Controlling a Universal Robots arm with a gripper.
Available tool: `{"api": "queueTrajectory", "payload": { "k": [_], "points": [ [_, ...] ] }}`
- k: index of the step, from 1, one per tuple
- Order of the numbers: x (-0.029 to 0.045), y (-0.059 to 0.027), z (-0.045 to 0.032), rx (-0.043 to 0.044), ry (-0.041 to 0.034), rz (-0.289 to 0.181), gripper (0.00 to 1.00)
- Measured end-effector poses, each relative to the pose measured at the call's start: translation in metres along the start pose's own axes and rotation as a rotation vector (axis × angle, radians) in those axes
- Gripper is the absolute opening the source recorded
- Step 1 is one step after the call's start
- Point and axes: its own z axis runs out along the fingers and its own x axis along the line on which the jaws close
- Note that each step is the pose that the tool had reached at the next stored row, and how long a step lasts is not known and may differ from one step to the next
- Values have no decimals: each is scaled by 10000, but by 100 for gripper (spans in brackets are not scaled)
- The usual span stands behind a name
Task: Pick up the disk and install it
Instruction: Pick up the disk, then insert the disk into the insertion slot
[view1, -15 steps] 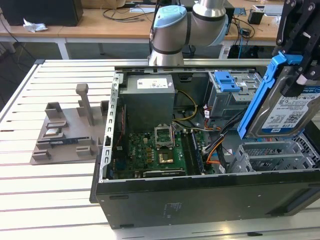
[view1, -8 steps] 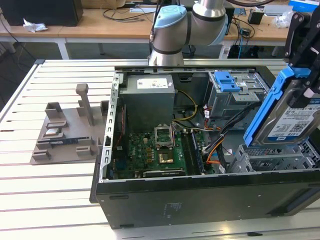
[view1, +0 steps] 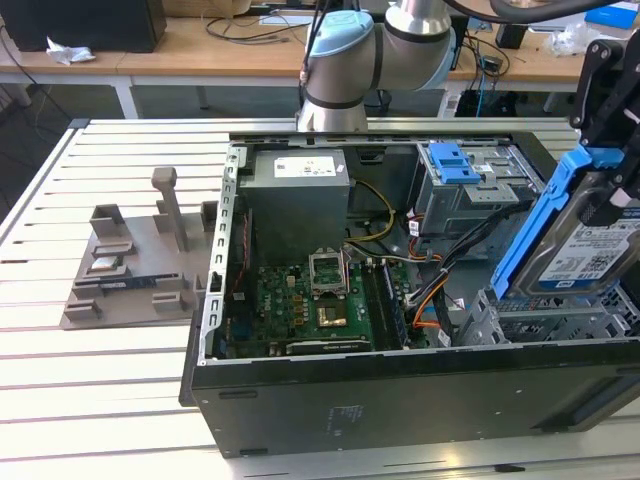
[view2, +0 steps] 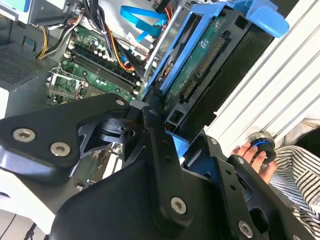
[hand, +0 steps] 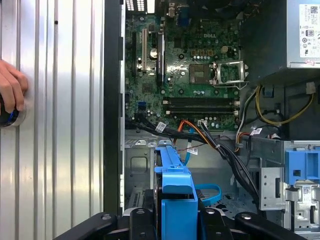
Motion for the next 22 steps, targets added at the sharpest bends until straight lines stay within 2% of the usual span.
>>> {"api": "queueTrajectory", "payload": {
  "k": [17, 22],
  "points": [
    [0, -19, 9, 0, 0, -2, 37],
    [-3, -21, 58, -2, -3, -2, 37]
  ]
}}
